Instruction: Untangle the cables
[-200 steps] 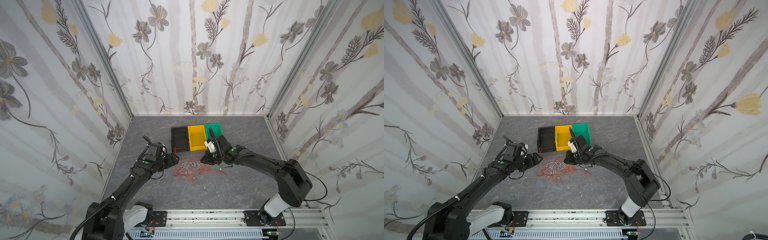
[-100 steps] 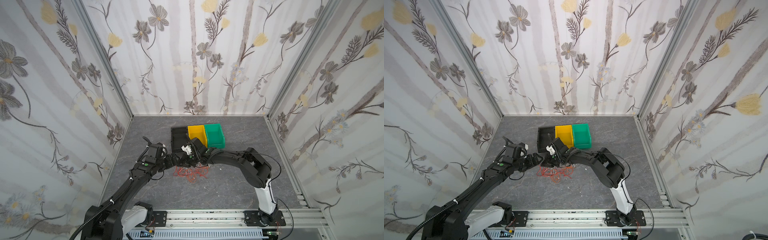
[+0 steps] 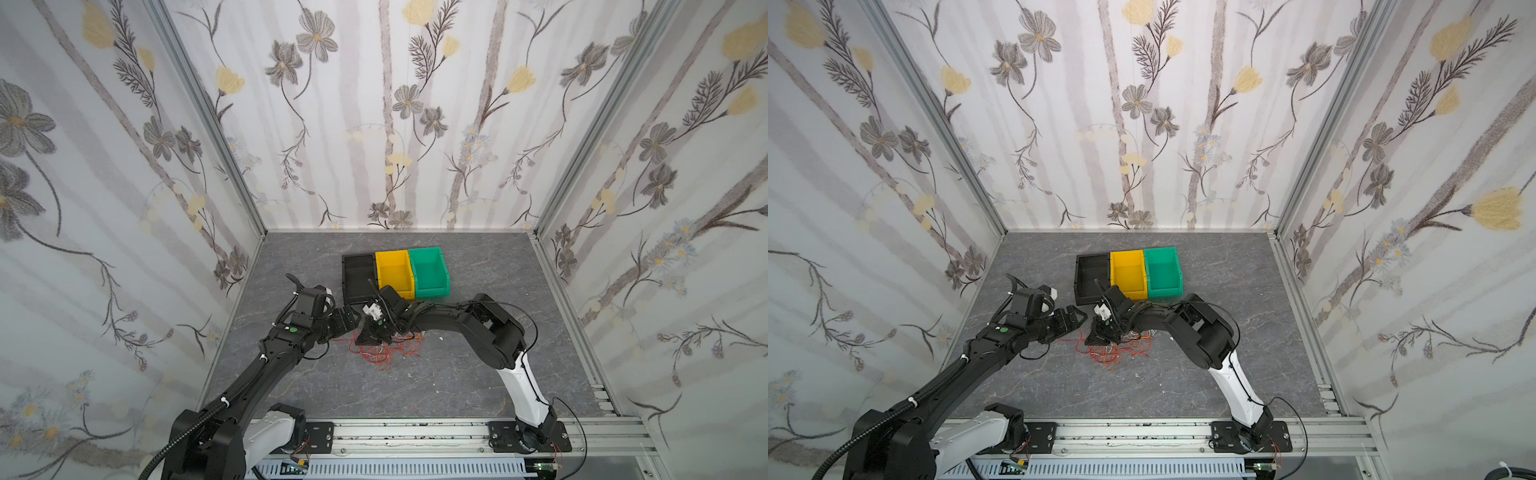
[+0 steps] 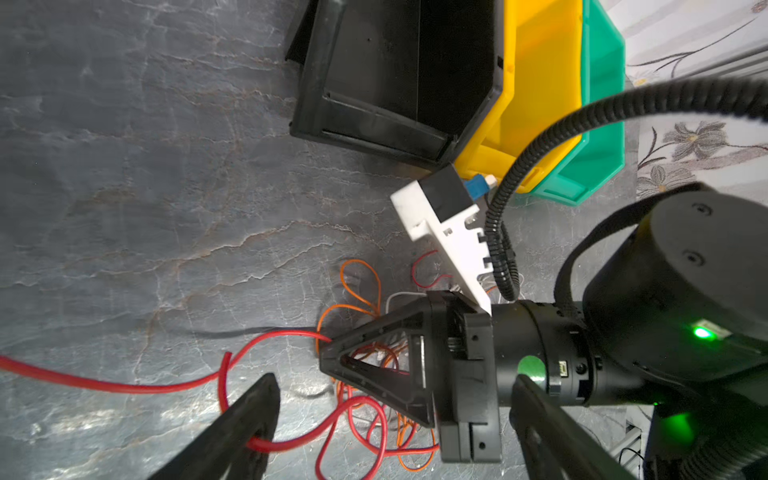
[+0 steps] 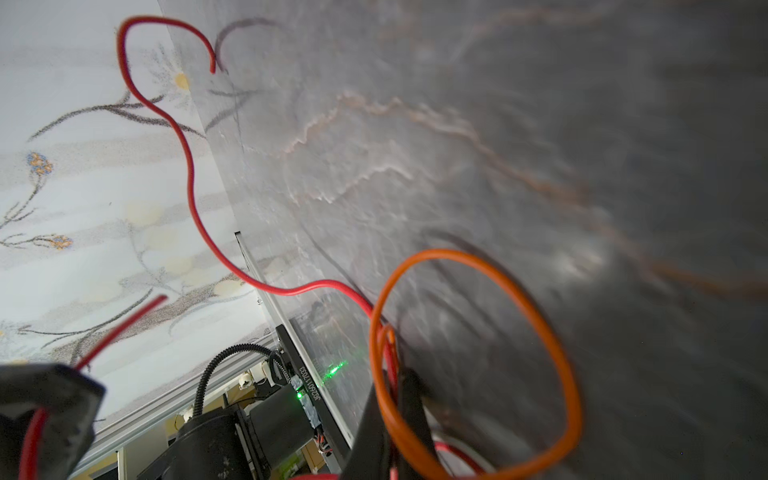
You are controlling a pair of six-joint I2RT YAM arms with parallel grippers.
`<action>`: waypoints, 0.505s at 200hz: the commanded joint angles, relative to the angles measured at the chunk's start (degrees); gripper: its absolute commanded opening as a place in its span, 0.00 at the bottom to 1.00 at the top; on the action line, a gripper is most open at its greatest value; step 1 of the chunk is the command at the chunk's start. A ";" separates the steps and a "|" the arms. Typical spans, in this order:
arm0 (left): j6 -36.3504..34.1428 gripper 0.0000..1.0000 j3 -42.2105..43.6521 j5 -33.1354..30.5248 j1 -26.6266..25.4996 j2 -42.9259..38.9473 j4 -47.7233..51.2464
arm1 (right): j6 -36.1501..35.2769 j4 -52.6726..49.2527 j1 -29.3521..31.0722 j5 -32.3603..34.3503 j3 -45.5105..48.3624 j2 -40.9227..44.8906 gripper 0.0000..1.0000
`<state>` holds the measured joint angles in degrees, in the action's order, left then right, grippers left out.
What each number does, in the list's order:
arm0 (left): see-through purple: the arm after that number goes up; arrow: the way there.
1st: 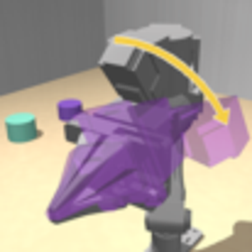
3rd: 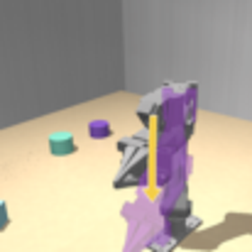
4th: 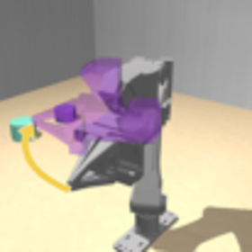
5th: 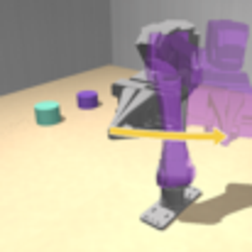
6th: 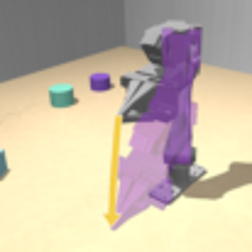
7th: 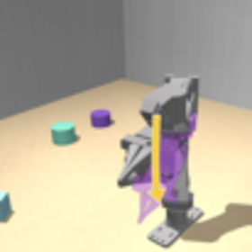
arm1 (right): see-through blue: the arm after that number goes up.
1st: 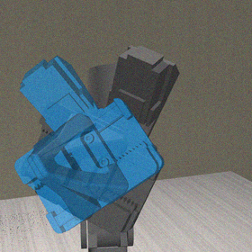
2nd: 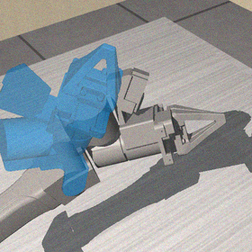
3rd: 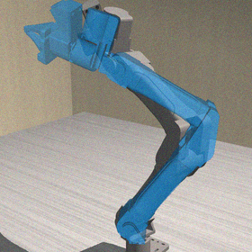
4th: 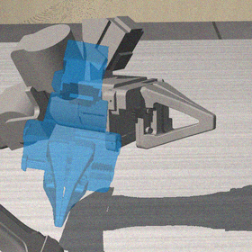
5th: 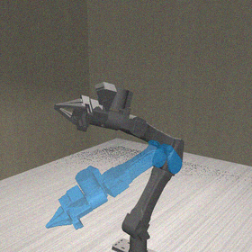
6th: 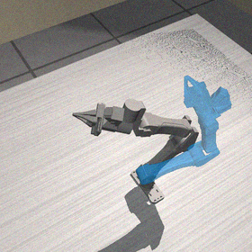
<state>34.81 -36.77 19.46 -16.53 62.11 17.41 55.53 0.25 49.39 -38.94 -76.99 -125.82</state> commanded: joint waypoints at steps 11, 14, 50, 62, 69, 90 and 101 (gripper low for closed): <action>-1.47 0.89 -1.30 -1.93 1.01 -0.14 1.26 | -1.80 -3.66 -3.33 6.69 11.07 4.29 0.00; -1.60 0.89 -1.38 -1.99 1.10 -0.06 1.33 | -1.80 -3.44 -3.55 6.89 12.08 4.73 0.00; -3.94 0.89 -3.48 -2.74 2.55 1.12 4.30 | -2.59 -0.68 -7.99 8.09 20.64 8.93 0.00; -4.67 0.89 -4.22 -3.10 2.98 1.56 5.40 | -3.05 -0.62 -9.12 8.94 22.84 10.22 0.00; -5.07 0.90 -4.50 -3.28 3.36 1.62 5.80 | -3.34 -0.56 -9.71 9.20 23.90 10.86 0.00; -6.30 0.90 -5.52 -3.80 4.72 1.95 7.22 | -4.61 -0.59 -12.01 10.49 28.36 13.12 0.00; -7.18 0.90 -6.11 -4.38 5.38 2.23 8.32 | -5.13 -0.44 -13.23 10.89 30.33 14.10 0.00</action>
<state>30.13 -41.58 16.88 -12.29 63.88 22.92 51.88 12.08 38.13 -41.54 -50.87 -112.18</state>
